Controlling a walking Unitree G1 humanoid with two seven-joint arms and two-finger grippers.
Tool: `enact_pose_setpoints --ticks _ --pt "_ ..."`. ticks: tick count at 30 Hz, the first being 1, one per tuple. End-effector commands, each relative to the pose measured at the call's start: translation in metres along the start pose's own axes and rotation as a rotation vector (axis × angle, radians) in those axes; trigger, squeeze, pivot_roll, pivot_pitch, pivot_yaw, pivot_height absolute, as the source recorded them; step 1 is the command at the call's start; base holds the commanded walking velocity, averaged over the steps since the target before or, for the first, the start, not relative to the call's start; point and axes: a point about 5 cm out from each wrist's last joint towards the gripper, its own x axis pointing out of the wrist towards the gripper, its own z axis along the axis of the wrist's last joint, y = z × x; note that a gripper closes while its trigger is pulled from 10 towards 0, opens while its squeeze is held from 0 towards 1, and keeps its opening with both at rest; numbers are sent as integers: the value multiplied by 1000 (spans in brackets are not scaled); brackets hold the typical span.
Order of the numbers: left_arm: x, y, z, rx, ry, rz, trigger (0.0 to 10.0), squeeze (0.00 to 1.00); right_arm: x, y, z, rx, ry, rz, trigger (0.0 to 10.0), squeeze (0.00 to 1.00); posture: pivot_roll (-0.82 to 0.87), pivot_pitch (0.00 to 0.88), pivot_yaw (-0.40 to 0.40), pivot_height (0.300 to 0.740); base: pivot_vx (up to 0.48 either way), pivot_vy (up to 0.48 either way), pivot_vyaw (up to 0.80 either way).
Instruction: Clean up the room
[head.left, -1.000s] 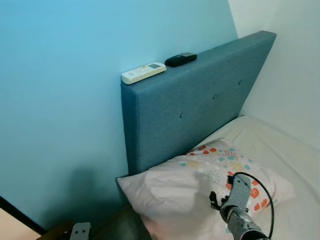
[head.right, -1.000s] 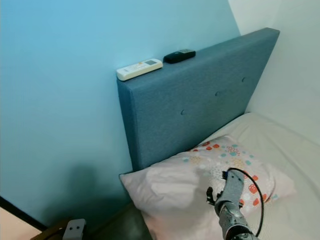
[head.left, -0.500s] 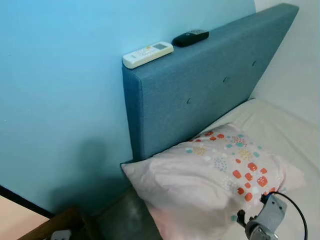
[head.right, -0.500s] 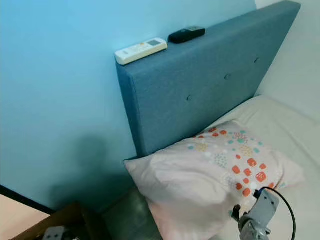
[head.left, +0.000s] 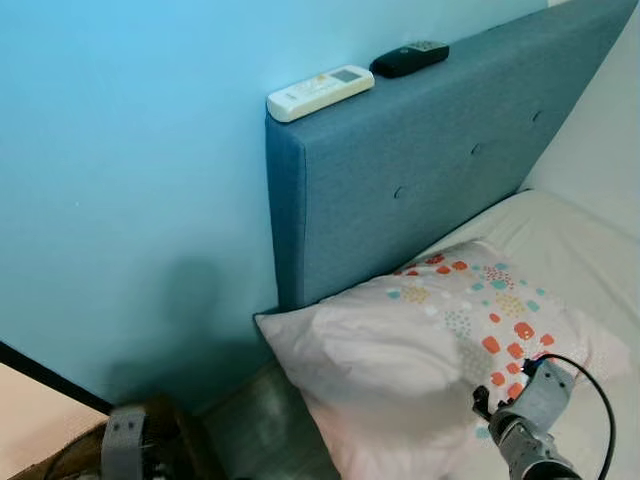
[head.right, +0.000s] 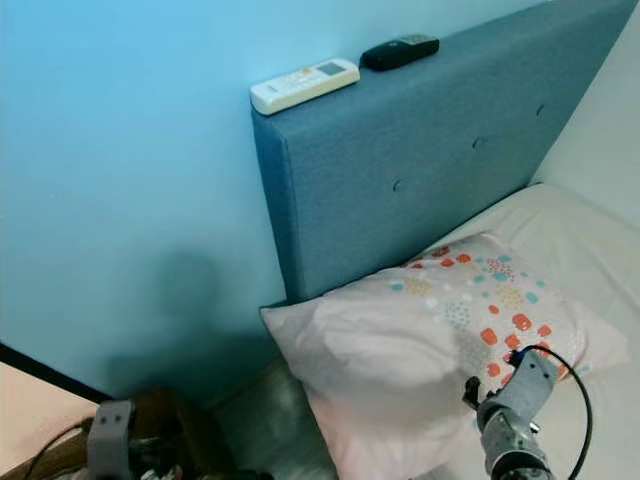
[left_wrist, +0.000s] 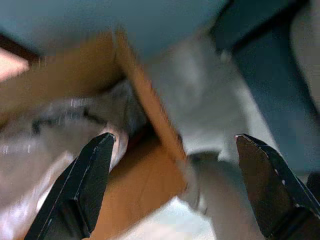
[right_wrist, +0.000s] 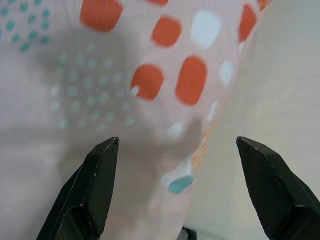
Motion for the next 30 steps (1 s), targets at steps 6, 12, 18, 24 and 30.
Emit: enact_pose_setpoints --ticks 6,12,18,24,30 --pt "1 -2 1 -21 -11 -14 10000 0 -1 -14 -1 116 -6 -31 10000 0 73 226 -6 631 0 0 0" --pt "0 -5 -2 -13 -6 -25 10000 0 0 -13 5 232 -37 26 10000 0 78 220 -2 601 0 0 0" --pt "0 -7 -1 -13 -15 -34 10000 0 0 -10 13 306 -90 82 10000 0 84 225 3 581 0 0 0" --pt "1 -9 4 -8 -42 -54 10000 0 -1 -1 27 457 -166 219 10000 0 93 236 11 572 0 0 0" --pt "-1 -11 6 5 -63 -75 10000 0 -2 -3 25 471 -187 229 10000 0 115 259 21 572 0 0 0"
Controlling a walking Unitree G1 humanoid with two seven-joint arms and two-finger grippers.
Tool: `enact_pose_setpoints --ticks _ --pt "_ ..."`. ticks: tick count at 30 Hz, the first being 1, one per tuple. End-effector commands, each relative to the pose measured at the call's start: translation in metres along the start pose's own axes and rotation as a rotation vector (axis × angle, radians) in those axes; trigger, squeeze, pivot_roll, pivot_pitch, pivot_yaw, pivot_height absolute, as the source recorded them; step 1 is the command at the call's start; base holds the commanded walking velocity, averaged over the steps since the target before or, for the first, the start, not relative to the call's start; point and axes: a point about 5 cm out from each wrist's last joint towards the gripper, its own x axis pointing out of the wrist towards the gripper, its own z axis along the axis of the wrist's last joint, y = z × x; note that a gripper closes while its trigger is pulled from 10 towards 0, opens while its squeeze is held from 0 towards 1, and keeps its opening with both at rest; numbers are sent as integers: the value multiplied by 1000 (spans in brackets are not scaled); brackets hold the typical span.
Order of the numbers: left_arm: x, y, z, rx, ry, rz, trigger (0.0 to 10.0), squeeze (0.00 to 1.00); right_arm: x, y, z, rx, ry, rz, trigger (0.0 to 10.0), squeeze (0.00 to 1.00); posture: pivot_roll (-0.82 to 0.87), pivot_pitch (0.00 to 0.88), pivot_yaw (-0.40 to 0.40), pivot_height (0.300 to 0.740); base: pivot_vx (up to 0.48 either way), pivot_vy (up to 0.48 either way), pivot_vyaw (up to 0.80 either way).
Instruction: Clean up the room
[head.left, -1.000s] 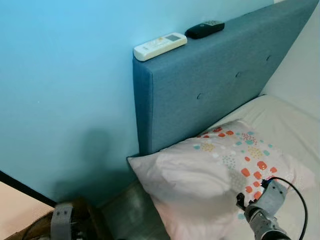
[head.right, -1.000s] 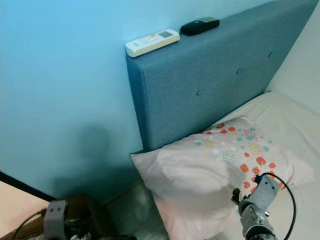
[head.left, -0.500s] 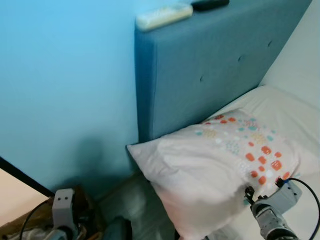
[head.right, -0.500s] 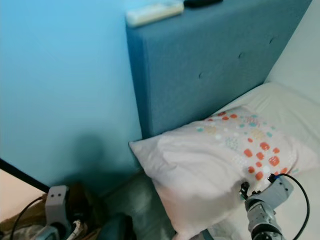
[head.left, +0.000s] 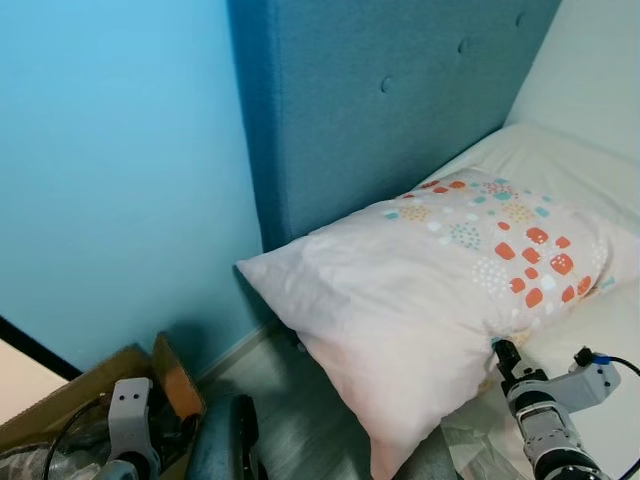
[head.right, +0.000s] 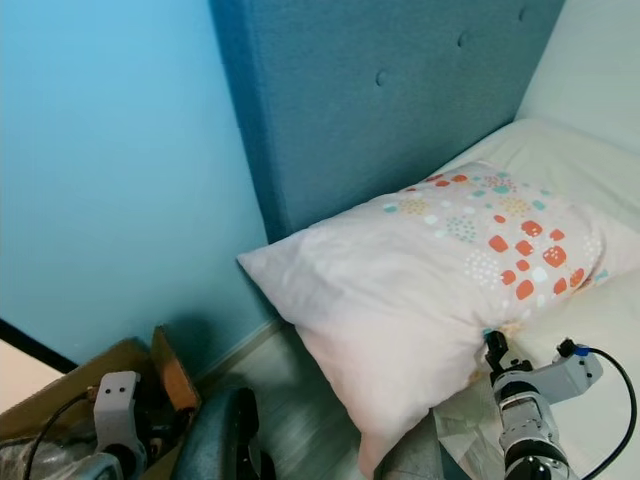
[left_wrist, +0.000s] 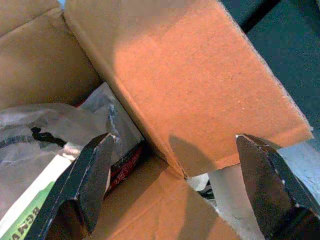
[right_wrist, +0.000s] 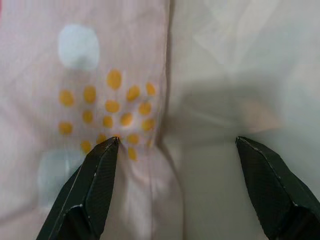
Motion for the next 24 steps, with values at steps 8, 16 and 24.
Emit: enact_pose_setpoints --ticks 8,16,24 --pt "-17 -1 -5 25 -18 -49 10000 0 -5 -4 -7 183 -31 91 10000 0 162 309 40 572 0 0 0" --pt "-35 0 -2 50 -40 -66 10000 0 3 24 10 323 -91 293 10000 0 207 349 56 572 0 0 0" --pt "-46 0 -1 58 -31 -69 10000 0 12 51 37 317 -137 412 10000 0 225 368 61 572 0 0 0"
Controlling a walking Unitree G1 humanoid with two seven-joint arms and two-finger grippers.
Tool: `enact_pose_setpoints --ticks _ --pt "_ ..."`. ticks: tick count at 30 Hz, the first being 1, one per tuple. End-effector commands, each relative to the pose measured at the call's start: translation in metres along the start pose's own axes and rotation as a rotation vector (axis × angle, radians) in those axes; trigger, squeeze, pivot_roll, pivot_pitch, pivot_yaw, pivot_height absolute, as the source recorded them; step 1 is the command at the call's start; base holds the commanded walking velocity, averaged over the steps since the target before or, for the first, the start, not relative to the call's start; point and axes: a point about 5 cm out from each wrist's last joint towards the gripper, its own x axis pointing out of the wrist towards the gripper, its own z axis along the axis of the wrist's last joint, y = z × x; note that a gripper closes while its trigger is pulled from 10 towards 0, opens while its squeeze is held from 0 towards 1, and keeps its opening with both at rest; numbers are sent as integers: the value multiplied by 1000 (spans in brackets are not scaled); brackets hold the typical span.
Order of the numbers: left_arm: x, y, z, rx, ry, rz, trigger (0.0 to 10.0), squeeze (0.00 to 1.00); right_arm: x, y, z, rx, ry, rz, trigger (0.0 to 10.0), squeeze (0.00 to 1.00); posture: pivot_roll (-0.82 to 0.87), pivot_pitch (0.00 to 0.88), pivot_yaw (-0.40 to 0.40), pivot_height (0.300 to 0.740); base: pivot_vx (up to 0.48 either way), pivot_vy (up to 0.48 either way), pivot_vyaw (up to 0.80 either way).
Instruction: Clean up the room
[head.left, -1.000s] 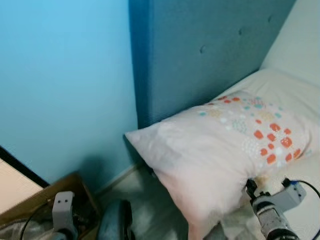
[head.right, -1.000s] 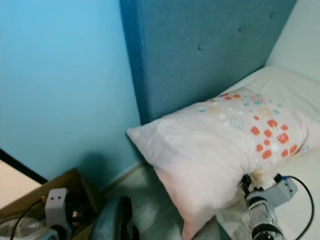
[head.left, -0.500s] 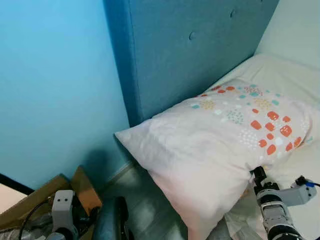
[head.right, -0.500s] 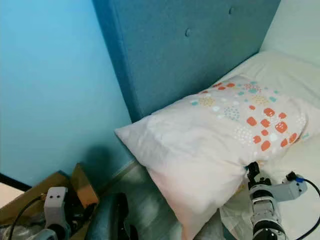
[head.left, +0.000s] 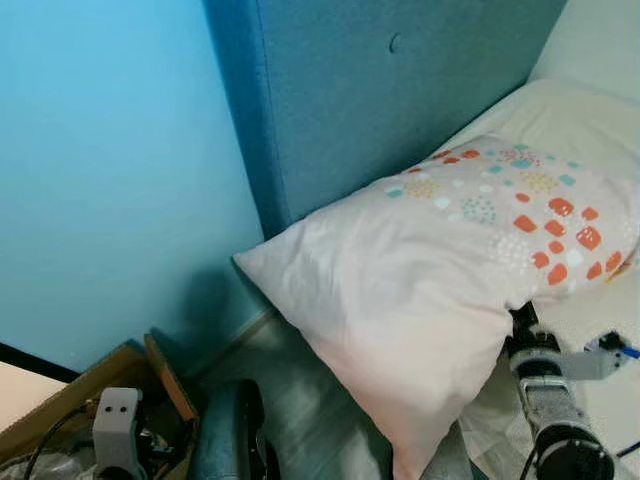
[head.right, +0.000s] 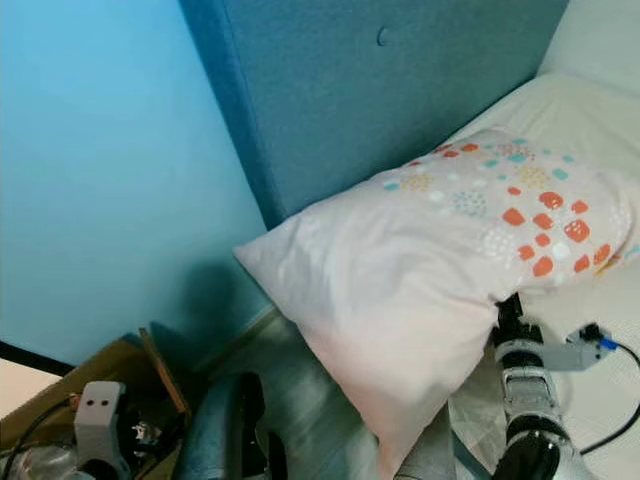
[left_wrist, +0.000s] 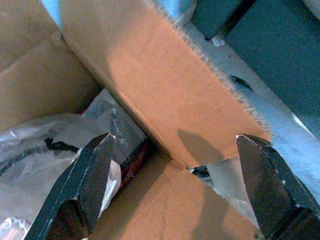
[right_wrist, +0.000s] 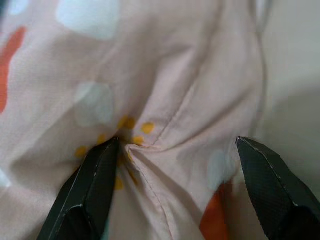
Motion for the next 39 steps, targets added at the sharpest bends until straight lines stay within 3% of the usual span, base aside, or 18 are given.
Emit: enact_pose_setpoints --ticks 1,7,11,12,13,21,26,27,29,32,37,39 --pt "-11 3 -13 -15 62 14 10000 0 0 0 1 6 5 8 10000 0 225 368 61 572 0 0 0" --pt "-17 2 -13 -16 76 17 10000 0 9 13 20 3 -41 86 10000 0 228 373 63 572 0 0 0" --pt "-20 2 -13 -18 84 18 10000 0 12 20 44 -27 -115 135 10000 0 223 375 61 572 0 0 0" --pt "-20 0 -14 -22 89 18 10000 0 9 16 64 -41 -201 96 10000 0 215 372 57 572 0 0 0" --pt "-20 0 -14 -23 91 17 10000 0 7 15 70 -41 -225 95 10000 0 215 371 57 572 0 0 0" --pt "-21 -4 -17 -31 113 16 10000 0 5 19 83 18 -292 188 10000 0 210 368 59 572 0 0 0" --pt "-22 -4 -18 -33 121 16 10000 0 8 24 75 25 -239 227 10000 0 206 368 57 572 0 0 0" --pt "-23 -5 -19 -36 124 15 10000 0 14 21 47 -56 -68 120 10000 0 201 371 55 572 0 0 0" --pt "-23 -5 -19 -36 126 14 10000 0 15 17 33 -111 14 40 10000 0 200 370 56 572 0 0 0" --pt "-23 -6 -19 -38 127 14 10000 0 15 16 32 -82 5 19 10000 0 197 370 55 572 0 0 0" --pt "-24 -8 -20 -39 131 9 10000 0 9 0 27 -135 28 -154 10000 0 200 370 58 572 0 0 0" --pt "-25 -7 -19 -37 134 7 10000 0 8 0 28 -112 13 -142 10000 0 208 372 62 572 0 0 0"
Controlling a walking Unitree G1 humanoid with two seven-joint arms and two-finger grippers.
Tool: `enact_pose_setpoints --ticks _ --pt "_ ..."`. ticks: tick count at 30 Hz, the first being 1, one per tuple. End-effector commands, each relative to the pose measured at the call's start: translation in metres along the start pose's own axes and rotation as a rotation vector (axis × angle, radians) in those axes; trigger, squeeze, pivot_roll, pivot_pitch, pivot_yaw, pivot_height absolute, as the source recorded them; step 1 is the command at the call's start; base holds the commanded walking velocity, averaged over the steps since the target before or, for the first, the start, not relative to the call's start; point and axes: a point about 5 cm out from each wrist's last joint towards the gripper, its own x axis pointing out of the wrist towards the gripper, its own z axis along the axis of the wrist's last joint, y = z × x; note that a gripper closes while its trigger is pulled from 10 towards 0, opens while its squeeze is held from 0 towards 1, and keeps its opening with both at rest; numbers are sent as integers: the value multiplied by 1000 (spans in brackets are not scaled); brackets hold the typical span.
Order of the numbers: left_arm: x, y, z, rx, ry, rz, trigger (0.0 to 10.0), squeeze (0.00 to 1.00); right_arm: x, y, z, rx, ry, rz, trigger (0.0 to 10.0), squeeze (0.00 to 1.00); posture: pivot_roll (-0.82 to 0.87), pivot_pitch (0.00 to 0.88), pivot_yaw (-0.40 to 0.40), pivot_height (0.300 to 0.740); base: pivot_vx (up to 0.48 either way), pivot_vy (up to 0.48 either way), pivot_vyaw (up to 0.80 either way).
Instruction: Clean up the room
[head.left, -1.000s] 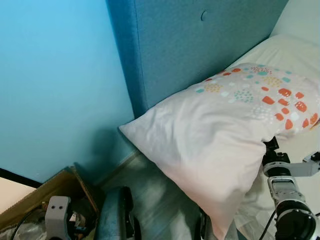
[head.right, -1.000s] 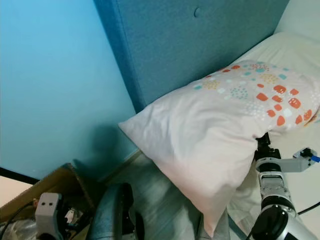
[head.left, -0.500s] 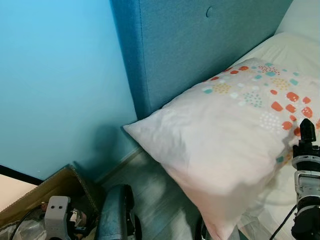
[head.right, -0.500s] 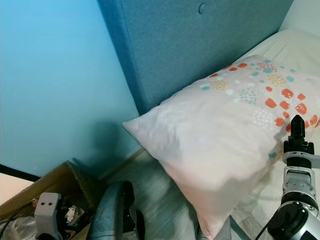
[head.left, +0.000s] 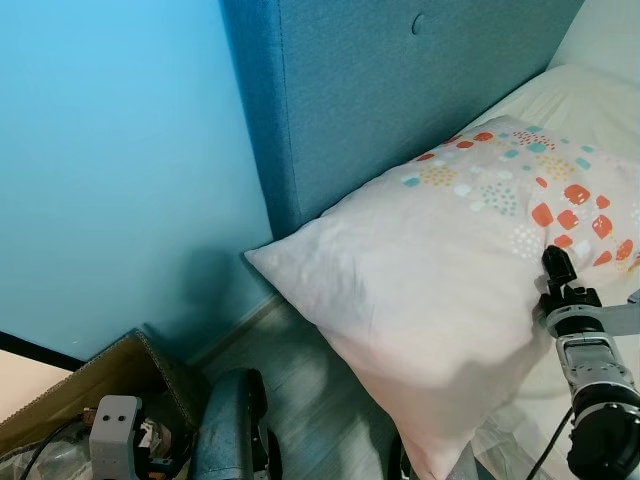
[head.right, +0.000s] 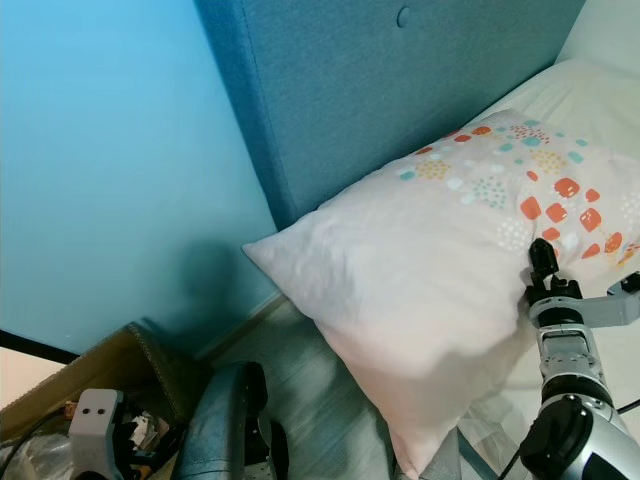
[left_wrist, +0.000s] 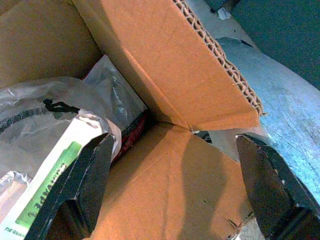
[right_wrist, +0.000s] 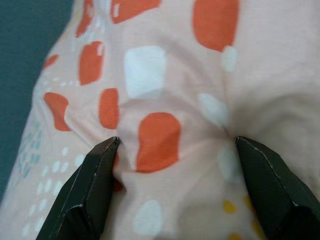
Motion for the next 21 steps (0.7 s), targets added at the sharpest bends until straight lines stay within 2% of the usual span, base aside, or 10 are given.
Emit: enact_pose_setpoints --ticks 1,9,13,16,17,21 --pt "-8 -1 -15 -17 68 1 10000 0 -10 -15 -15 29 53 -59 10000 0 208 372 64 572 0 0 0" --pt "-12 0 -15 -10 73 1 10000 0 -12 -17 -30 2 127 -102 10000 0 218 378 67 572 0 0 0" --pt "-15 0 -15 -7 75 0 10000 0 -13 -15 -49 -32 201 -137 10000 0 222 385 70 572 0 0 0" --pt "-15 0 -15 -7 75 0 10000 0 -13 -15 -49 -32 201 -137 10000 0 222 385 70 572 0 0 0" --pt "-16 1 -14 -5 75 3 10000 0 -14 -11 -63 -31 255 -129 10000 0 225 392 71 572 0 0 0" --pt "-19 2 -12 -3 72 7 10000 0 -18 -11 -77 -31 299 -137 10000 0 236 400 74 572 0 0 0"
